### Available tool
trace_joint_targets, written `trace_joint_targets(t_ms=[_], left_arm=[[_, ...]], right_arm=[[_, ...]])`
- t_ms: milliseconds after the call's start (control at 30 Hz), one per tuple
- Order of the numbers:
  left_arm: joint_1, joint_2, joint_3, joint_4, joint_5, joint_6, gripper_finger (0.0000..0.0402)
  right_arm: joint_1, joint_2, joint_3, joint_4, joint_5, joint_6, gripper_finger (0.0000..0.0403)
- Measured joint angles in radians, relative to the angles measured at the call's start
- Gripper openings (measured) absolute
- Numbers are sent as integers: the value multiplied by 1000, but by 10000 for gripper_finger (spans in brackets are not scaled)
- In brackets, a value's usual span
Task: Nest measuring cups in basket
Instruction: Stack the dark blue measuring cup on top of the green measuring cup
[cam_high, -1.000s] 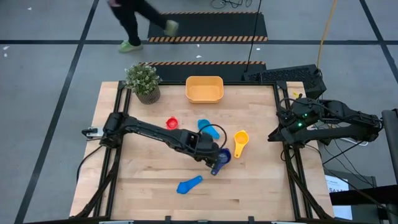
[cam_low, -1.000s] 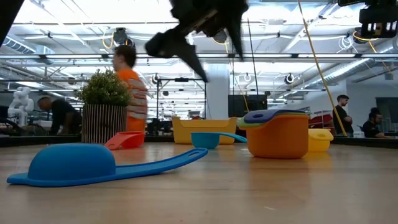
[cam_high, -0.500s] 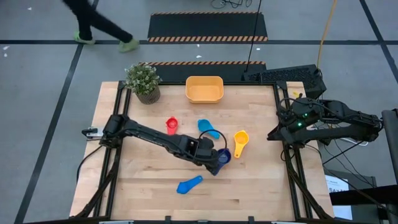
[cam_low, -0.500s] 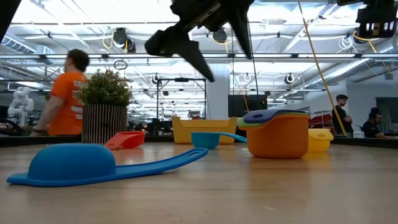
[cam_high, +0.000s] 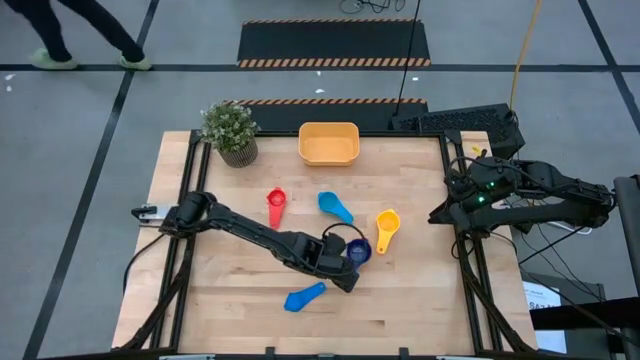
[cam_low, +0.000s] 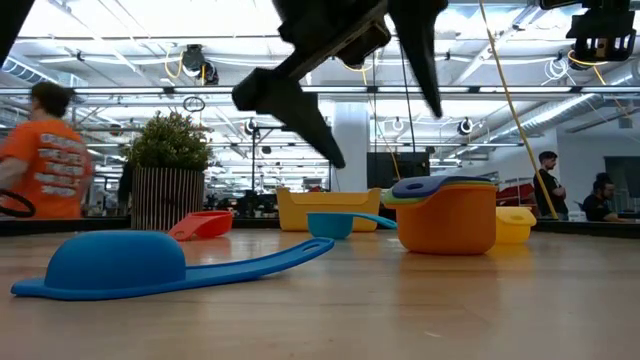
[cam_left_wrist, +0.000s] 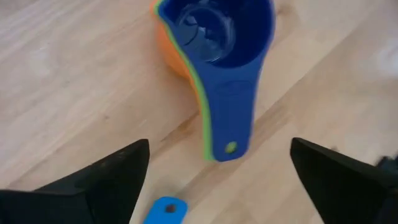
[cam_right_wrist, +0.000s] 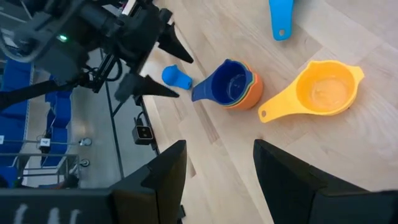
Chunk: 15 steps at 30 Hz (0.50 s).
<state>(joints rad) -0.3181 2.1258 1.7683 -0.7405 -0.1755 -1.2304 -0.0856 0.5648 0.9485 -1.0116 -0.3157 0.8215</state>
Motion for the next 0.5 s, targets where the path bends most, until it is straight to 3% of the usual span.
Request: trace_joint_targets(t_ms=[200,400,500], left_arm=[[-6,50,0,88,-22,46,385],[-8,73,-1,12,-44,16,390],[-3,90,2,60,-48,22,390]], right_arm=[[0,2,0,6,-3,0,181],[0,3,0,14,-16,3,181],[0,6,0,16,-26,-1,181]])
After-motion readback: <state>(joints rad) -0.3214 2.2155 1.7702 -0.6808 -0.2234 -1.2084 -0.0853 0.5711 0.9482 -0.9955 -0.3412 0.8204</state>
